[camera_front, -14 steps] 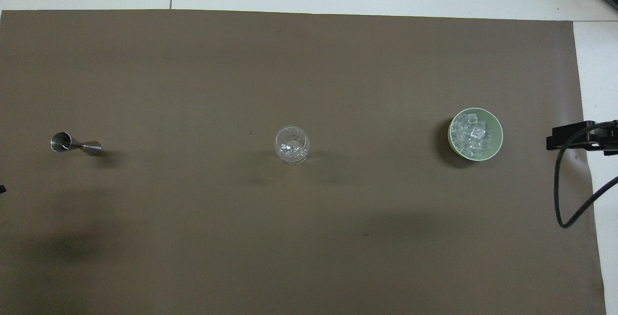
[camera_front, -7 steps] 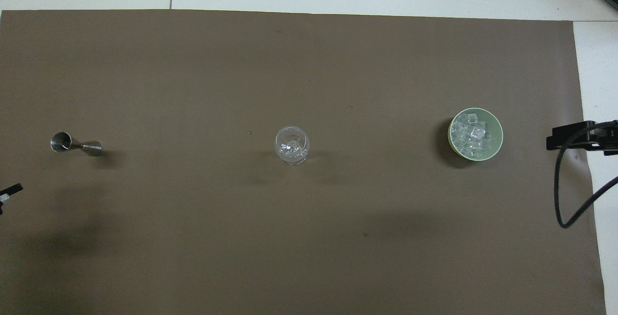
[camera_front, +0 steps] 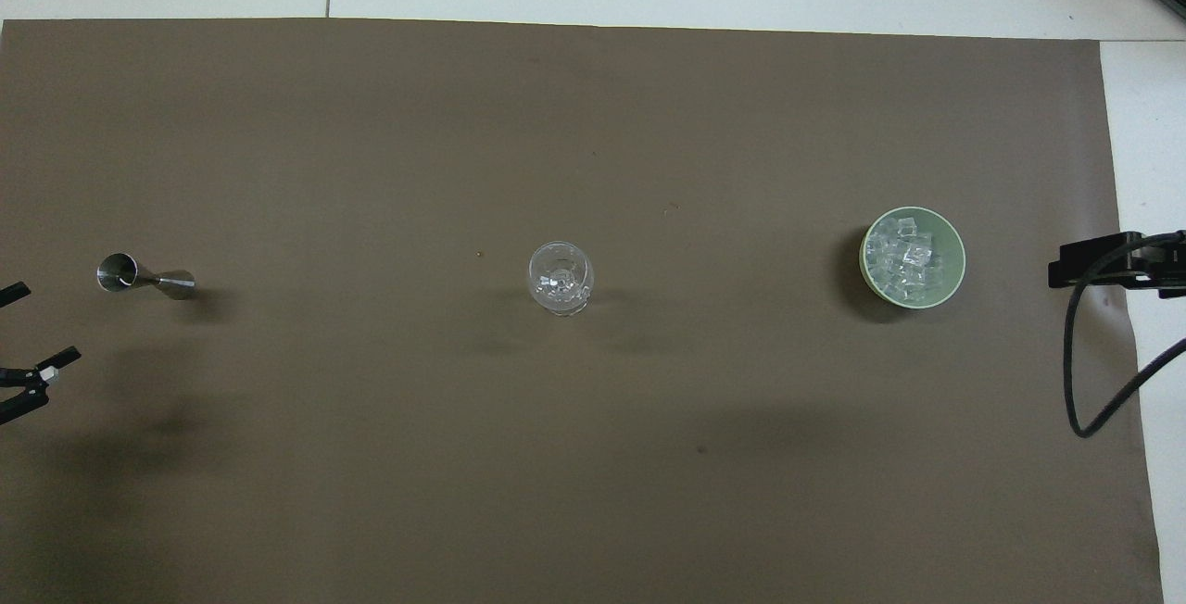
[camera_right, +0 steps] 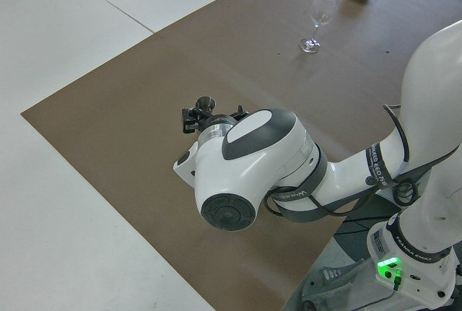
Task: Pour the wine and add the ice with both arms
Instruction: 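Move the left gripper forward to the silver jigger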
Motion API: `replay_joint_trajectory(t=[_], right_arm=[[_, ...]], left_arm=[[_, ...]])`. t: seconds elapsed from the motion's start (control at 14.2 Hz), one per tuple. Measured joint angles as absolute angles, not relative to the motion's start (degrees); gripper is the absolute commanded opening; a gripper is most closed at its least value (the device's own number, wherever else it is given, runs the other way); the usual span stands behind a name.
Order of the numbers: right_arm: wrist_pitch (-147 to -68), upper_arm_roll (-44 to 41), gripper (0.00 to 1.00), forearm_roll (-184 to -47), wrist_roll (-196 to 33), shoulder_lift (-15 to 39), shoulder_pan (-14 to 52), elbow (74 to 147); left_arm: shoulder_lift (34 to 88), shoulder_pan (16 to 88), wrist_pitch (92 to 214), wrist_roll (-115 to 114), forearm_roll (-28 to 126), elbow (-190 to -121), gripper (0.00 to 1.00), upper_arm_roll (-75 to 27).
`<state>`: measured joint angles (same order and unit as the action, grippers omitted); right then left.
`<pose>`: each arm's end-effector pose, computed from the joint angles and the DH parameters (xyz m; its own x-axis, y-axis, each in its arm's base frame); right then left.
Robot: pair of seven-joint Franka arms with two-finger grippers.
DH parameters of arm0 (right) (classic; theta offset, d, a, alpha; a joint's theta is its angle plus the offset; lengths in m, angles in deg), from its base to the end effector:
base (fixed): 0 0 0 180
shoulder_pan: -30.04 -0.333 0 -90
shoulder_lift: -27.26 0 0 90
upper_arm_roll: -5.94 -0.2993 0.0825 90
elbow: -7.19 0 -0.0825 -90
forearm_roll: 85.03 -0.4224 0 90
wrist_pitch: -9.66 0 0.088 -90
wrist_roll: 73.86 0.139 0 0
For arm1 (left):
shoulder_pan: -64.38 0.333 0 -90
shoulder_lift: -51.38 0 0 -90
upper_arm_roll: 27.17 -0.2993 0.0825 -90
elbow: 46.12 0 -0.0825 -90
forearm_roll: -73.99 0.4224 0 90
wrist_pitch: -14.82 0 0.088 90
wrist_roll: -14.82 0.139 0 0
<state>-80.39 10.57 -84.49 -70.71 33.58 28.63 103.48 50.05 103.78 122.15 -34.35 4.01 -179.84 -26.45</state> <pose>0.5586 -0.0347 0.5832 0.9939 -0.1105 0.0011 -0.1105 -0.9939 0.0005 0.4616 0.2414 0.2988 -0.2556 0.3619 -0.8965 0.7879 0.6153 0.0237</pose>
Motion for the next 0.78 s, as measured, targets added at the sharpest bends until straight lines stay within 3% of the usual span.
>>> replay_joint_trajectory(t=[0.35, 0.78], right_arm=[[-80.39, 10.57, 1.0, -84.49, -70.71, 33.58, 28.63, 103.48], [-80.39, 10.57, 1.0, -84.49, -70.71, 33.58, 28.63, 103.48]], left_arm=[[55.9, 103.77, 124.16, -28.14, 1.06, -179.79, 1.0, -26.34], [58.36, 103.1, 125.42, -26.12, -2.32, -179.41, 1.0, -25.89]])
